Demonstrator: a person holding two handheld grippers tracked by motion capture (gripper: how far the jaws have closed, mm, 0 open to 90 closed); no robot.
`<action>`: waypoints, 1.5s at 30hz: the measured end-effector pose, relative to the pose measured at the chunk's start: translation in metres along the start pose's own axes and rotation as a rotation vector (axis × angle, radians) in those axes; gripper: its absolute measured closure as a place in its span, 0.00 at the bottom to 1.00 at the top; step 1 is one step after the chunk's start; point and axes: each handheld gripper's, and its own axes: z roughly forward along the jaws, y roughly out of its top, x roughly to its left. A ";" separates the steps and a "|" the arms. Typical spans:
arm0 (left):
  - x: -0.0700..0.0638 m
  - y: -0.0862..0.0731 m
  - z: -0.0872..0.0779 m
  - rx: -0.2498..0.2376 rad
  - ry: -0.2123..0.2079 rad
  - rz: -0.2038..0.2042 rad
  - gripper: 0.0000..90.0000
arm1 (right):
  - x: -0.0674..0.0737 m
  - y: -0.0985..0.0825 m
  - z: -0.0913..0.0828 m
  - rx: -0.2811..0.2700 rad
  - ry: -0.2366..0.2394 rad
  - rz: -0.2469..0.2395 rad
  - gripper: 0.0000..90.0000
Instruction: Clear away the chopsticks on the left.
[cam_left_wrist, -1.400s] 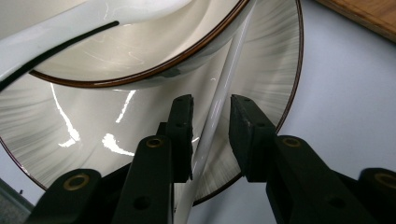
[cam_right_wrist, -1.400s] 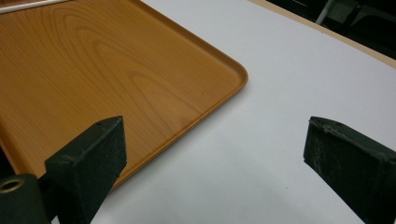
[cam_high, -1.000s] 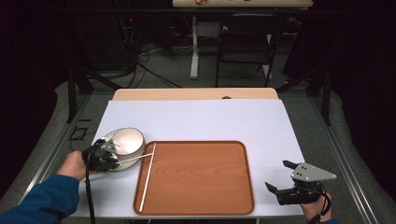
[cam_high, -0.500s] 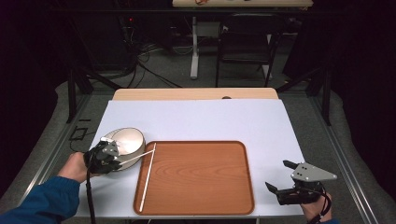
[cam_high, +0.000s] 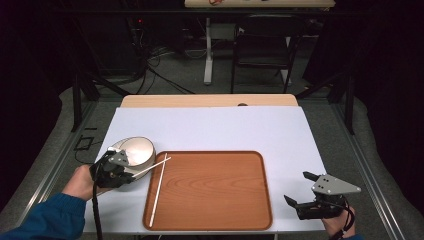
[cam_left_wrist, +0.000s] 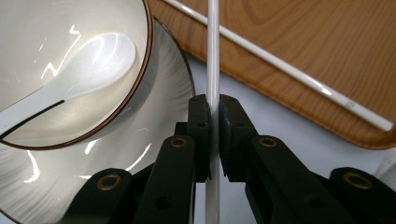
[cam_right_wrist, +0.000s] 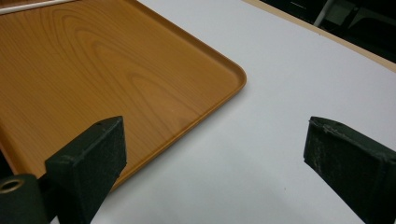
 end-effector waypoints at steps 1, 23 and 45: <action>-0.001 0.001 -0.001 -0.003 -0.004 -0.004 0.93 | 0.000 0.000 0.000 0.000 -0.001 0.000 0.06; -0.016 0.020 -0.003 -0.086 -0.046 -0.169 0.93 | 0.000 0.000 0.000 -0.005 -0.001 0.001 0.00; -0.022 0.034 0.003 -0.178 -0.099 -0.259 0.93 | 0.000 0.000 0.000 -0.007 -0.006 0.001 0.00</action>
